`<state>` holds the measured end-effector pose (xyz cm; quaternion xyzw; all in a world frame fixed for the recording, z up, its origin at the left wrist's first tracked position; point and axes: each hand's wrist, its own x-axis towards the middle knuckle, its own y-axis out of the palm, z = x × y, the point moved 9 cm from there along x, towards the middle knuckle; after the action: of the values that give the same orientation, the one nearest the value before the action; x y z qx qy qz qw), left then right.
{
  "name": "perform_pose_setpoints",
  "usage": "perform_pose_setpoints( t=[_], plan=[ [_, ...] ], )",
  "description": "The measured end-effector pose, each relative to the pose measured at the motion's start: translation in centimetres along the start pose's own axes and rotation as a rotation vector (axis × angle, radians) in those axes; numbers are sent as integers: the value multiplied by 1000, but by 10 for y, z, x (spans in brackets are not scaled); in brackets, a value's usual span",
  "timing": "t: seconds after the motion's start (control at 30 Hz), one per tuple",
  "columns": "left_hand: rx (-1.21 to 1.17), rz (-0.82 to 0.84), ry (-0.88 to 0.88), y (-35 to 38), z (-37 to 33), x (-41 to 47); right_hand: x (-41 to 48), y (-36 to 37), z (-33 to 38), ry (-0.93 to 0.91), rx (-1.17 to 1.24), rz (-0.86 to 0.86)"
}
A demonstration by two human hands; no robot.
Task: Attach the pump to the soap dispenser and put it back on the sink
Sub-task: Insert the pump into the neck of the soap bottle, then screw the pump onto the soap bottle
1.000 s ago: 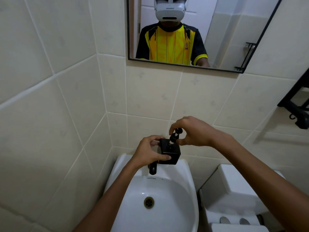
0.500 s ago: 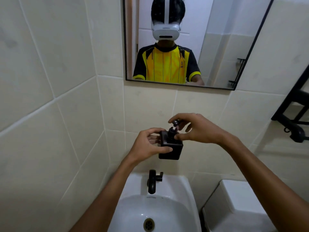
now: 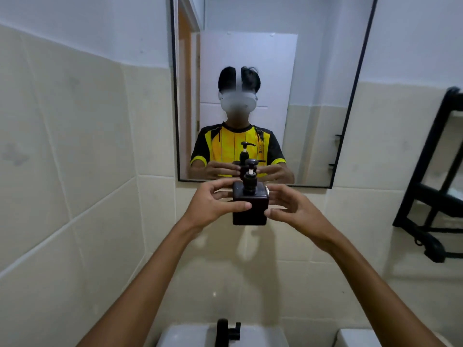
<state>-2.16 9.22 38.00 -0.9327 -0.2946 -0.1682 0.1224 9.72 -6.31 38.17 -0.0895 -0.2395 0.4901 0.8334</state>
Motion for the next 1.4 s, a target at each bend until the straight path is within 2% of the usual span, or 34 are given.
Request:
perform_pose_setpoints(
  t=[0.43, 0.63, 0.83, 1.07, 1.4],
  plan=[
    [-138, 75, 111, 0, -48, 45, 37, -33, 32, -127, 95, -173],
    [-122, 94, 90, 0, -53, 49, 43, -35, 38, -162, 94, -194],
    [-173, 56, 108, -7, -56, 49, 47, -29, 47, -173, 88, -123],
    [-173, 43, 122, -9, -56, 54, 63, -52, 89, -249, 41, -237],
    [-189, 66, 121, -2, -58, 51, 80, -42, 107, -235, 100, -190]
  ],
)
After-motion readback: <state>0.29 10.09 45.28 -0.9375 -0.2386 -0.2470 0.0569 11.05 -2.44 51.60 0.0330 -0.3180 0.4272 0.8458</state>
